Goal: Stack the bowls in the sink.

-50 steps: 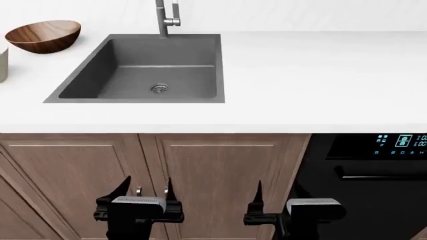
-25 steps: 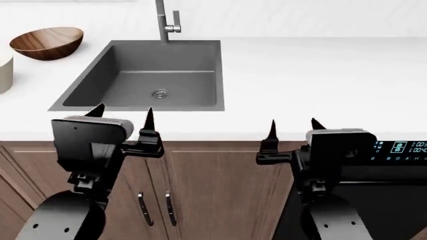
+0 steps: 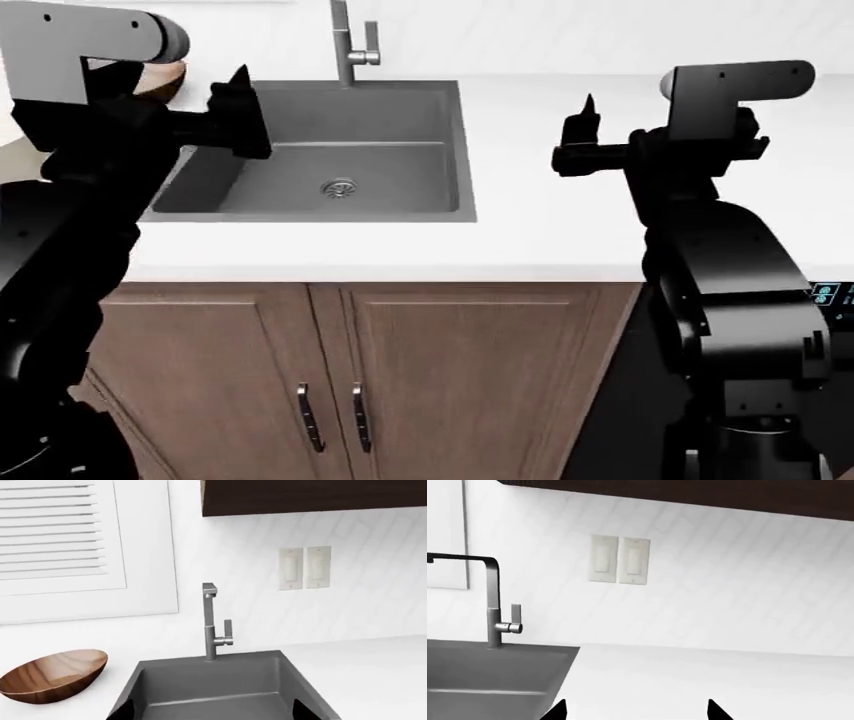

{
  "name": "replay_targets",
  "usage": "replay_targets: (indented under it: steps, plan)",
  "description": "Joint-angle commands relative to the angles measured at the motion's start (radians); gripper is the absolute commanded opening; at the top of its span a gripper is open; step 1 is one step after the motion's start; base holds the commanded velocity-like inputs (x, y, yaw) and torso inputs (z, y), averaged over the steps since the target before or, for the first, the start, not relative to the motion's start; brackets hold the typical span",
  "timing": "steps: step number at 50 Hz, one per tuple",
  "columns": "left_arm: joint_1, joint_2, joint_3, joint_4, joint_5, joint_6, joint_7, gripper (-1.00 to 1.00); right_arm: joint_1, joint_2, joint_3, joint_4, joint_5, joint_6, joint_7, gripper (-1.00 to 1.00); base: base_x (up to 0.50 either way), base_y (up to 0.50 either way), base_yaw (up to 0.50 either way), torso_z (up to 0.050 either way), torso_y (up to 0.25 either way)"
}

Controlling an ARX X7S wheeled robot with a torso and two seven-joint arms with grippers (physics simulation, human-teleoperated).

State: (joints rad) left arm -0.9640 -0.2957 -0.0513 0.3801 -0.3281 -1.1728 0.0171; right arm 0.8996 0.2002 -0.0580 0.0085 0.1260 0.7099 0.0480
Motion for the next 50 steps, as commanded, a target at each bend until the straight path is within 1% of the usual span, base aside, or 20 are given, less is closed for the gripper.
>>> replay_targets:
  steps: [1,15,25,47,50]
  plan:
    - [-0.066,-0.015,0.000,-0.064,-0.002,-0.018,0.003,1.00,0.079,0.009,-0.006,0.092,0.000,0.006,0.000,1.00,0.00,0.47,0.00,0.000,0.000]
    - [-0.045,-0.032,-0.010,-0.057,-0.008,-0.020,0.004,1.00,0.095,0.012,-0.033,0.103,-0.007,0.017,0.003,1.00,0.00,0.47,0.00,0.000,0.000]
    - [-0.034,-0.037,-0.005,-0.052,-0.010,-0.024,0.001,1.00,0.088,0.029,-0.028,0.088,-0.003,0.032,0.006,1.00,0.00,0.49,0.00,0.000,0.000]
    - [-0.039,-0.048,0.006,-0.052,-0.016,-0.033,-0.003,1.00,0.066,0.037,-0.020,0.110,0.008,0.010,0.012,1.00,0.00,0.49,0.00,0.000,0.000]
    - [-0.043,-0.047,0.010,-0.052,-0.018,-0.037,-0.004,1.00,0.060,0.039,-0.009,0.105,0.012,0.011,0.018,1.00,0.00,0.03,0.00,0.000,0.000]
